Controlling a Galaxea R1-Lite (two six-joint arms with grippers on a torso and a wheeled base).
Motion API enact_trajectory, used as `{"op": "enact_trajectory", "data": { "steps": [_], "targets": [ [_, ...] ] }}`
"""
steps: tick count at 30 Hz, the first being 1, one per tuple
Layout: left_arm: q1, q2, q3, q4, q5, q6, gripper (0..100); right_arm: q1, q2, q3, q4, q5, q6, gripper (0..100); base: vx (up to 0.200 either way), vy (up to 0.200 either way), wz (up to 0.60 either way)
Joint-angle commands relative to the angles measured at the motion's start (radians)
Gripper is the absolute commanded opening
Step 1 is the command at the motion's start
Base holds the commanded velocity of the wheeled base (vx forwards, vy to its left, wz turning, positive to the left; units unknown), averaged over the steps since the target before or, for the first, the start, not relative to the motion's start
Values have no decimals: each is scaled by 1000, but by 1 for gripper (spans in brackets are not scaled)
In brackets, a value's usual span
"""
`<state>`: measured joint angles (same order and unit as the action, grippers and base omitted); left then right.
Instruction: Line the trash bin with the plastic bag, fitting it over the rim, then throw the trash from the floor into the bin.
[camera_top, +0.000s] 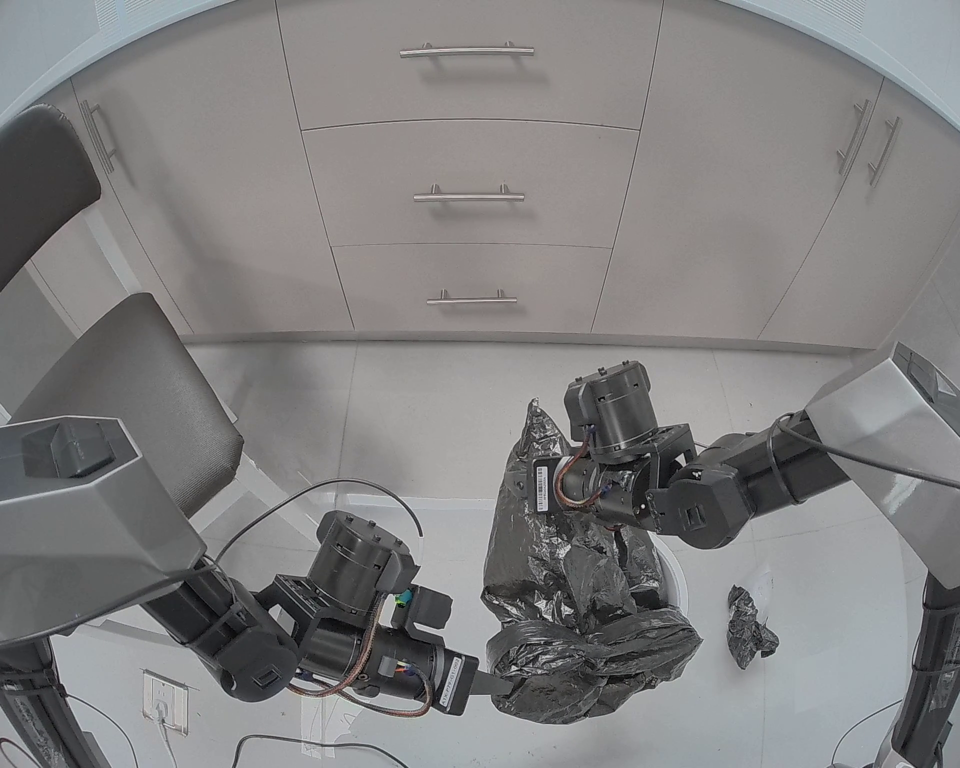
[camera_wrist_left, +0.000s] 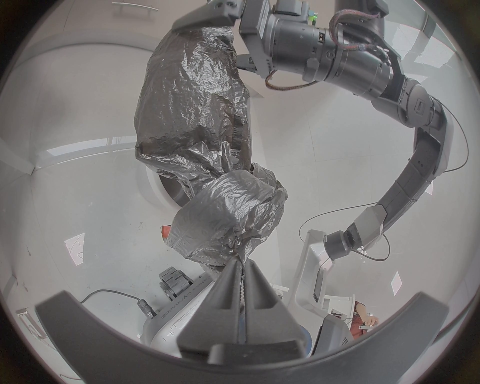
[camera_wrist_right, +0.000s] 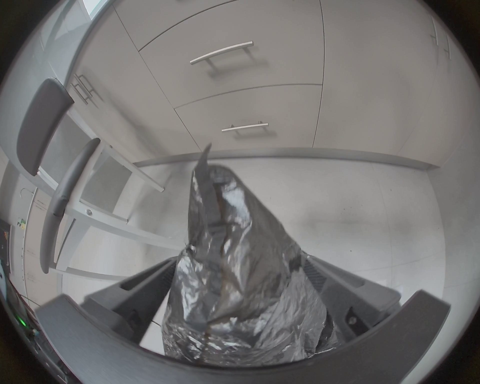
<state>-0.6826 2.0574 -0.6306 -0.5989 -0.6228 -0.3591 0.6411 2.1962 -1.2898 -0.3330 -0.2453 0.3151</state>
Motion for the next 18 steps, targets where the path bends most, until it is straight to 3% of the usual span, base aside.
{"op": "enact_trajectory", "data": {
  "steps": [1,12,18],
  "targets": [
    [0,3,2,-1,0,-1,0,-11,-6,30,-1,1,36,0,0,0,0],
    [0,1,2,-1,0,0,0,-12,-4,187,-20,14,133,0,0,0,0],
    [-2,0,3,-1,0,2,0,-31,34,250,-100,49,179,0,0,0,0]
  ]
}}
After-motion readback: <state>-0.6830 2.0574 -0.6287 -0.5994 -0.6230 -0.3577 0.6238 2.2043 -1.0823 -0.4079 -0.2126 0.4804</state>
